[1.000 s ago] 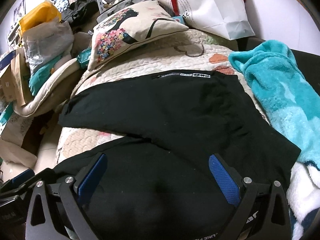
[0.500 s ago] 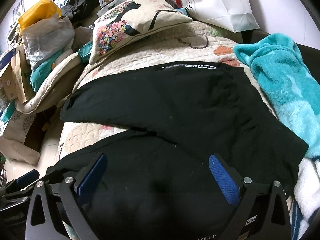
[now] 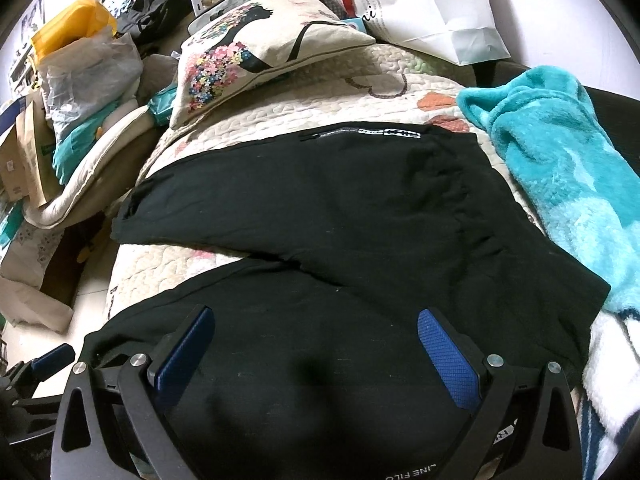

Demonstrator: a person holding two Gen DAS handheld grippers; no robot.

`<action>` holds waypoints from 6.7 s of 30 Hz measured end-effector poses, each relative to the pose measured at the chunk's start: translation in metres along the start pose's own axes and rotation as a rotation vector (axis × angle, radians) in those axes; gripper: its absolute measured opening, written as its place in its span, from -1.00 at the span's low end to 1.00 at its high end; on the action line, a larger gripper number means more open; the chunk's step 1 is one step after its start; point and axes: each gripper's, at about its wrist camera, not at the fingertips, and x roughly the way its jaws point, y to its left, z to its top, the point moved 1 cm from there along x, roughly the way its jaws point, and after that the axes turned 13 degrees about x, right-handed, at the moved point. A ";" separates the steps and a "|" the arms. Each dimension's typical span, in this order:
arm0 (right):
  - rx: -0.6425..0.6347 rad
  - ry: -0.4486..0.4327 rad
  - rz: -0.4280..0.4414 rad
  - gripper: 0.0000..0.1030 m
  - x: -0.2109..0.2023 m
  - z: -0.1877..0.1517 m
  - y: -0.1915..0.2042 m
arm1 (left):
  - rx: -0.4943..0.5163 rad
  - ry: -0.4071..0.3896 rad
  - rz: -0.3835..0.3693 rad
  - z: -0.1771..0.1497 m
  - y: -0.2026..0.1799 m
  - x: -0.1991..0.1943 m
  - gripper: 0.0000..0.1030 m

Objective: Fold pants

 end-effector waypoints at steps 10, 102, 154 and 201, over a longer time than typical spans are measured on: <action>-0.011 0.007 -0.011 1.00 0.004 -0.002 0.001 | -0.006 0.014 -0.002 0.000 0.002 0.002 1.00; -0.266 0.208 0.043 0.99 0.035 0.174 0.014 | -0.026 -0.057 -0.085 0.120 0.152 0.027 0.22; -0.529 0.290 0.177 -0.62 0.072 0.137 0.055 | 0.159 -0.171 -0.135 0.133 0.136 0.028 -0.78; -0.514 0.421 0.240 -0.07 0.004 -0.038 0.094 | -0.154 0.146 -0.014 -0.027 0.131 -0.002 -0.34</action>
